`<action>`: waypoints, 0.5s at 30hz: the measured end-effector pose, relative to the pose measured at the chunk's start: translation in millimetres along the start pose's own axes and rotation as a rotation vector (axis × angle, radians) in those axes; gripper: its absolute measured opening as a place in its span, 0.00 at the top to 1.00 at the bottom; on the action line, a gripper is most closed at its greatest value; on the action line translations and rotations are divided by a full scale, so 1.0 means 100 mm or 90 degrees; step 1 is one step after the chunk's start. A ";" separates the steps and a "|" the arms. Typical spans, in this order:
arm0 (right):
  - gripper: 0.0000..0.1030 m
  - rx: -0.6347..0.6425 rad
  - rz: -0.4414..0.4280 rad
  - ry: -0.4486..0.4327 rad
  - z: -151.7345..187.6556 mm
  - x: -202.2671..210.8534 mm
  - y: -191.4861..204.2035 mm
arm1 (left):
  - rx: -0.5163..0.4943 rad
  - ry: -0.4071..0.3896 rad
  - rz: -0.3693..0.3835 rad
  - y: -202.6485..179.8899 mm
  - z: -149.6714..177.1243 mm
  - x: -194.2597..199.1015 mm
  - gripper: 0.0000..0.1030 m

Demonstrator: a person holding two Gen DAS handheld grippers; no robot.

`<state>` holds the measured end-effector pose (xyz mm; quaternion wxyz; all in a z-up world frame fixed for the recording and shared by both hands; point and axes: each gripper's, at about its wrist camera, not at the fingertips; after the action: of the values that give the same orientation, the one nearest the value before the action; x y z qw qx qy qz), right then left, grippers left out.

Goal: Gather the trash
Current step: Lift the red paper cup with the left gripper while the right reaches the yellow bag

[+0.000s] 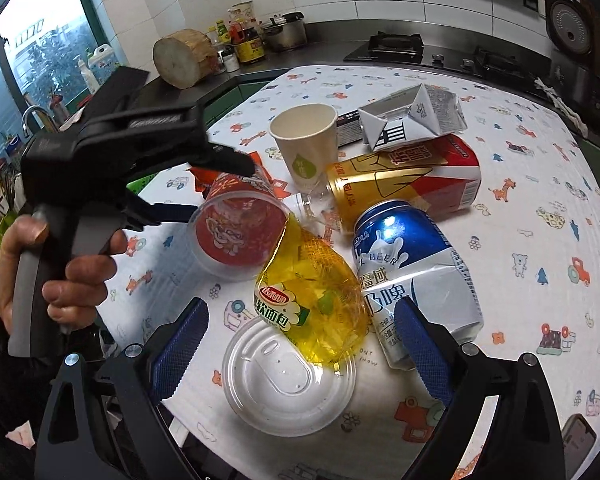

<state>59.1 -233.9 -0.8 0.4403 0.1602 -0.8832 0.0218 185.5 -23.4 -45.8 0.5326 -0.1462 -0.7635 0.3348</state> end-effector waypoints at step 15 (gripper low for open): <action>0.12 -0.001 -0.003 0.011 0.02 -0.08 -0.03 | 0.066 0.034 0.062 0.20 -0.03 -0.24 0.21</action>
<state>63.1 -234.6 -8.2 0.4479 0.1619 -0.8791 0.0218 194.9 -22.1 -75.6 0.5430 -0.1645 -0.7226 0.3949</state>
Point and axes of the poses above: each gripper's, at about its wrist camera, not at the fingertips, and x roughly against the way its jaws point, y to its left, z to its underside, and after that the axes turned 9 degrees about z, right-handed
